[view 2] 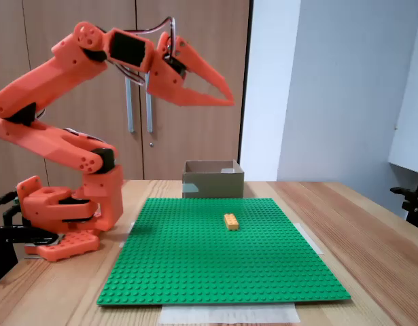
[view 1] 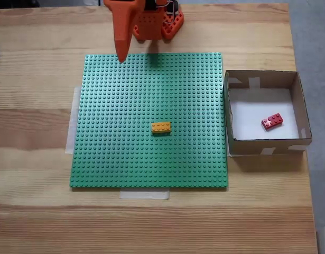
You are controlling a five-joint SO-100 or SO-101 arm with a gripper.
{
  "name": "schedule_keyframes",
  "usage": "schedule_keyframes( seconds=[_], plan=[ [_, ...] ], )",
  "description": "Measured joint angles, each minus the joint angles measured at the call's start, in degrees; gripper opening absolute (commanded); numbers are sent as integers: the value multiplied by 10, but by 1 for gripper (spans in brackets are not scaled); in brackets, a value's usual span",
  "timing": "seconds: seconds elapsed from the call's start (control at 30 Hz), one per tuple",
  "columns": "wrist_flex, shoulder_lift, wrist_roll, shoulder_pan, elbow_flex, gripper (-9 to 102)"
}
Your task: Pick the red lego block and put it in the box.
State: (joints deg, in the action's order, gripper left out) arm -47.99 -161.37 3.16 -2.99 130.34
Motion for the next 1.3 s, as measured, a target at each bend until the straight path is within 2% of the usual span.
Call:
schedule_keyframes(
  seconds=[0.53, 1.3],
  plan=[
    [23, -149, 9, -8, 186, -1],
    [23, -257, 11, 1, 334, -1]
  ],
)
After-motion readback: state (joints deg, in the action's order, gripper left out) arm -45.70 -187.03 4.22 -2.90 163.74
